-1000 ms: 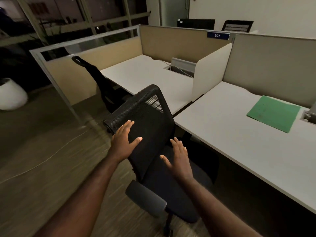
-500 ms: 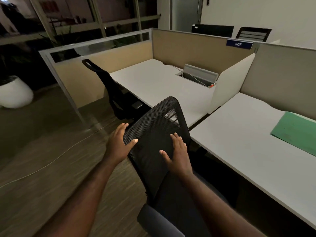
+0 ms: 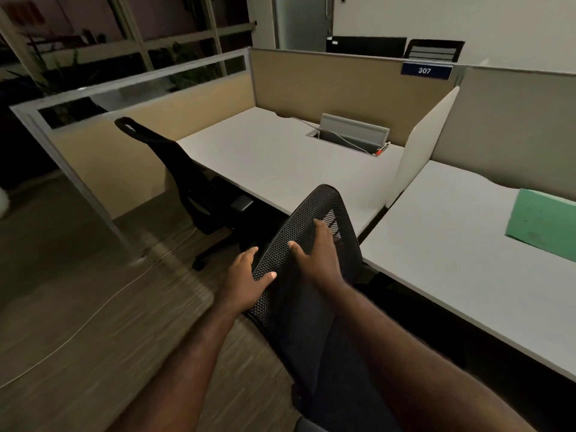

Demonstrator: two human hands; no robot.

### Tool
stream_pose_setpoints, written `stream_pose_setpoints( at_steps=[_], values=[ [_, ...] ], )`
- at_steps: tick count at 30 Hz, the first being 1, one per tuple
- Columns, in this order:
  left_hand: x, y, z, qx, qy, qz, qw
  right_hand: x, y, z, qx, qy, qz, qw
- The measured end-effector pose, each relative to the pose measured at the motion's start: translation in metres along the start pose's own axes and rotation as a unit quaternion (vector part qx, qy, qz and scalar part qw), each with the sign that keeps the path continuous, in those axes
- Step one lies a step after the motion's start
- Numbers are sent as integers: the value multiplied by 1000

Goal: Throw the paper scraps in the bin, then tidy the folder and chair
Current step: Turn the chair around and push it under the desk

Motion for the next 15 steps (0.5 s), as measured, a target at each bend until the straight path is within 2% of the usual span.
stream_pose_setpoints(
  at_steps=[6,10,15],
  values=[
    [-5,19,3,-48,3,-4,999,8,40,4,2,107,34,994],
    [-9,24,-5,-71,6,7,997,12,57,-1,-20,146,31,989],
    [-15,21,-25,-74,-9,-36,997,9,56,-1,-10,164,23,986]
  ],
)
Point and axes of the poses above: each hand's wrist, its own z-axis towards the middle knuckle, its own y-axis out of the palm, x = y × z, the point moved 10 cm from there along z, towards the middle knuckle, and after that the axes turned 2 degrees about x, right-handed, at the moved point
